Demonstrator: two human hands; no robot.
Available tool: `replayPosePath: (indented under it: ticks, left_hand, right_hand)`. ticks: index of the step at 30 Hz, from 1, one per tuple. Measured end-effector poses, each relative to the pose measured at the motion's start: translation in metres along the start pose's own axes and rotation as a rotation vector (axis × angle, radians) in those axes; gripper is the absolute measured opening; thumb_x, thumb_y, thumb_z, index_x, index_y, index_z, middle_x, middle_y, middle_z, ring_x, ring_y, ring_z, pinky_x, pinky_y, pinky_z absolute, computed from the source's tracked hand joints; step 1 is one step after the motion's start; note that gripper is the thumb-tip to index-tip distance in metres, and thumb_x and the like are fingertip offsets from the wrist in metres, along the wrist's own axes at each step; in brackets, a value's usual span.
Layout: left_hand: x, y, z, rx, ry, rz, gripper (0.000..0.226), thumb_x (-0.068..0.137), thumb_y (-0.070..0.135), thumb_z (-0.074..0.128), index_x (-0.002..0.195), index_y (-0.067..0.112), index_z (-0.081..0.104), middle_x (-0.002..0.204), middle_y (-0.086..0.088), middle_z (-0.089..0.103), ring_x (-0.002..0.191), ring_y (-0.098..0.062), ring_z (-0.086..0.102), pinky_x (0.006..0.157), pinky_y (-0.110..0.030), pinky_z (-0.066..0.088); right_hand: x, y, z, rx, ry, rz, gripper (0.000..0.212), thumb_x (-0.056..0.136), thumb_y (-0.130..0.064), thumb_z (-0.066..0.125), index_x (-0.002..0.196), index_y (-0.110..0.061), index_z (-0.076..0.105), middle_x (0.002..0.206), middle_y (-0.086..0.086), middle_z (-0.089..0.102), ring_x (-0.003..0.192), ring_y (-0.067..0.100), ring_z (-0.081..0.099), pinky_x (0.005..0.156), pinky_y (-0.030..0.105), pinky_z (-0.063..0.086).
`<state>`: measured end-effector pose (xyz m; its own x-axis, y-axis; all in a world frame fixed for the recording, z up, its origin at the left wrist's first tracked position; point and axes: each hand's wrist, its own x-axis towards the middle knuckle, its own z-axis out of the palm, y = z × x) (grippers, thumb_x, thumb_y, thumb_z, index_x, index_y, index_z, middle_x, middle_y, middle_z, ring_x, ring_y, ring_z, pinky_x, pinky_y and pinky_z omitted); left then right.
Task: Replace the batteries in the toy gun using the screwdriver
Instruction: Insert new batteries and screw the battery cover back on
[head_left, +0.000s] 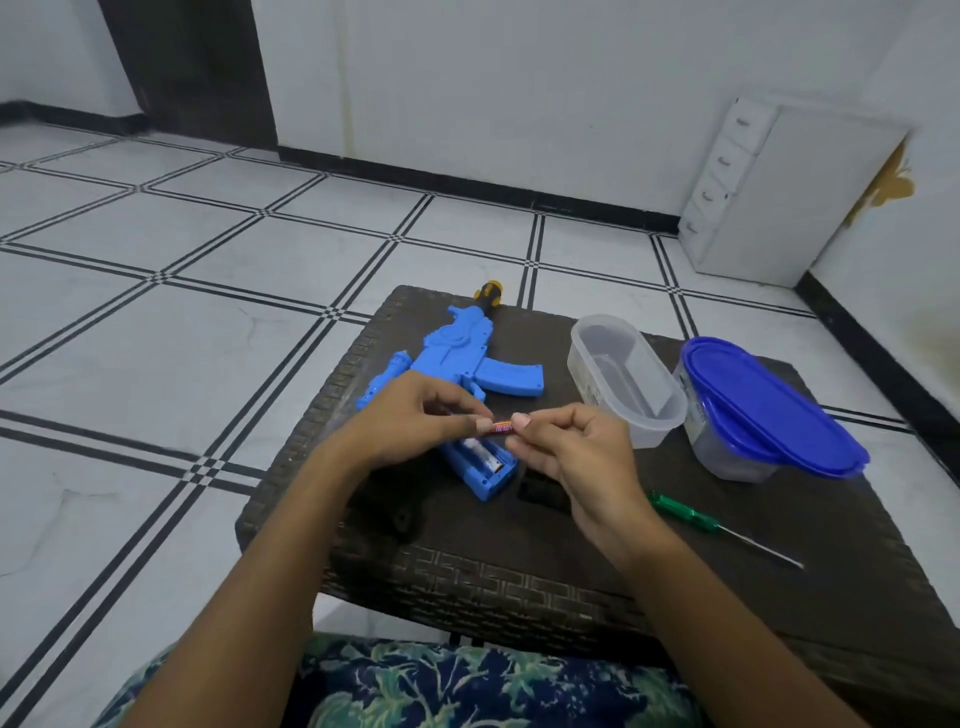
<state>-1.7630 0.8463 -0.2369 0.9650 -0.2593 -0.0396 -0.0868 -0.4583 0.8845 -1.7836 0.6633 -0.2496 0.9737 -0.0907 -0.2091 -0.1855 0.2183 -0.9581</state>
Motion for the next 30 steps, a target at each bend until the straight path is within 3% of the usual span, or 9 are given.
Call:
replayPosePath:
  ticks: [3, 7, 11, 16, 21, 25, 30]
  left_hand:
    - [0.002, -0.004, 0.003, -0.055, 0.045, -0.033, 0.015, 0.08, 0.019, 0.075, 0.095, 0.017, 0.077, 0.08, -0.001, 0.075, 0.075, -0.005, 0.068, 0.072, -0.013, 0.048]
    - [0.008, -0.006, 0.011, -0.108, 0.184, -0.123, 0.014, 0.077, 0.012, 0.077, 0.091, 0.012, 0.076, 0.072, -0.008, 0.074, 0.066, -0.009, 0.066, 0.065, -0.015, 0.049]
    - [0.01, -0.005, 0.011, -0.22, 0.239, -0.169, 0.015, 0.075, 0.0, 0.075, 0.083, 0.012, 0.075, 0.07, -0.013, 0.073, 0.07, -0.02, 0.069, 0.079, -0.03, 0.057]
    - [0.01, -0.003, 0.01, -0.245, 0.224, -0.182, 0.015, 0.075, -0.003, 0.074, 0.084, 0.009, 0.074, 0.073, -0.015, 0.073, 0.067, -0.019, 0.068, 0.076, -0.026, 0.057]
    - [0.009, 0.0, 0.004, -0.347, 0.24, -0.17, 0.011, 0.083, -0.005, 0.064, 0.091, -0.001, 0.071, 0.081, -0.017, 0.072, 0.057, -0.015, 0.065, 0.061, -0.017, 0.054]
    - [0.014, -0.006, 0.007, -0.275, 0.376, -0.184, 0.016, 0.082, -0.003, 0.063, 0.077, 0.01, 0.071, 0.076, -0.012, 0.073, 0.061, -0.015, 0.064, 0.066, -0.022, 0.054]
    - [0.016, -0.01, 0.008, -0.283, 0.393, -0.199, 0.016, 0.079, -0.001, 0.064, 0.074, 0.012, 0.072, 0.077, -0.01, 0.074, 0.065, -0.014, 0.065, 0.073, -0.024, 0.054]
  right_hand:
    - [0.001, 0.001, 0.002, 0.034, 0.027, 0.016, 0.014, 0.081, 0.002, 0.074, 0.087, 0.008, 0.063, 0.084, 0.021, 0.071, 0.078, 0.026, 0.075, 0.072, 0.027, 0.06]
    - [0.0, 0.003, 0.003, -0.016, 0.033, -0.006, 0.012, 0.08, 0.006, 0.074, 0.084, 0.006, 0.062, 0.091, 0.026, 0.07, 0.084, 0.028, 0.074, 0.077, 0.032, 0.061]
    - [-0.003, 0.003, 0.003, -0.082, 0.01, -0.011, 0.014, 0.078, 0.007, 0.075, 0.085, 0.006, 0.063, 0.091, 0.027, 0.071, 0.083, 0.027, 0.074, 0.074, 0.03, 0.061]
    - [-0.003, 0.002, 0.0, -0.108, -0.01, -0.018, 0.02, 0.077, 0.008, 0.075, 0.092, 0.001, 0.063, 0.091, 0.024, 0.07, 0.084, 0.029, 0.074, 0.07, 0.028, 0.061]
    - [-0.001, 0.0, 0.0, -0.212, -0.046, -0.092, 0.019, 0.077, 0.004, 0.077, 0.091, -0.006, 0.07, 0.085, 0.02, 0.072, 0.08, 0.028, 0.074, 0.07, 0.028, 0.06]
    - [0.001, 0.001, -0.001, -0.386, -0.041, -0.202, 0.017, 0.074, -0.003, 0.082, 0.087, -0.01, 0.072, 0.08, 0.013, 0.074, 0.075, 0.025, 0.073, 0.072, 0.034, 0.061]
    - [0.0, 0.004, 0.002, -0.54, -0.096, -0.425, 0.02, 0.071, -0.007, 0.085, 0.082, -0.013, 0.069, 0.076, 0.004, 0.072, 0.068, 0.015, 0.069, 0.065, 0.022, 0.057]
